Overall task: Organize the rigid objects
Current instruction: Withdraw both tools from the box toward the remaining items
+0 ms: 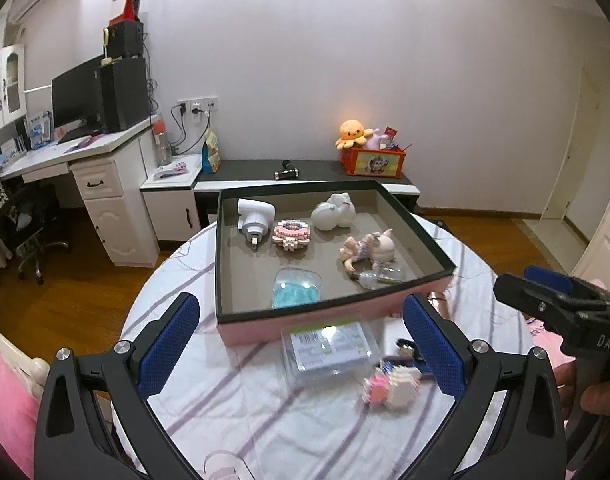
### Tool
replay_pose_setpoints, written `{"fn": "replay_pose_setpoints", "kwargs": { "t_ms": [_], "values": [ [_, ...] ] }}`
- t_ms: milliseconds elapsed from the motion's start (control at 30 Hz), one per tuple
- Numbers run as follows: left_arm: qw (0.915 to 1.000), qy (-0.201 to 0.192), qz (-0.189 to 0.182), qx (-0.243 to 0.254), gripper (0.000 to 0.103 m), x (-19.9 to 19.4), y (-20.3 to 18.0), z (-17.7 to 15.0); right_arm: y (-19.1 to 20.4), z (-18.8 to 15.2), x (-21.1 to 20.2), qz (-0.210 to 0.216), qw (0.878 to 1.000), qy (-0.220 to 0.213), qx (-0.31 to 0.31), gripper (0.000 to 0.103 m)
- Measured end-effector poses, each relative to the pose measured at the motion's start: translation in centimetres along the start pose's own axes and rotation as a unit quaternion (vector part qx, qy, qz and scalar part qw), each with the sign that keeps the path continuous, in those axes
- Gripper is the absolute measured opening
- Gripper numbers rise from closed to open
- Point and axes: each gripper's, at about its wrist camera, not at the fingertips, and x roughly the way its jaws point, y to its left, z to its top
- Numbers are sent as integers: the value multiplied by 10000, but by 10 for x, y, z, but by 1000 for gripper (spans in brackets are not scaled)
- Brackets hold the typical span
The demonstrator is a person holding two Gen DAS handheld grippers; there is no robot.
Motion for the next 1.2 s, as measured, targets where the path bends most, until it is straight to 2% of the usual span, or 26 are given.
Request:
{"fn": "replay_pose_setpoints", "kwargs": {
  "t_ms": [367,667,1200],
  "values": [
    [9999,10,-86,-114,103,-36,-11,-35,3,-34,-41,-54,9999,-137,31,103],
    [9995,178,-80,-239,103,-50,-9,-66,21,-59,-52,19,9998,-59,-207,103],
    [9992,306,-113,-251,103,-47,-11,-77,11,-66,-53,-107,9999,22,-110,103]
  ]
}}
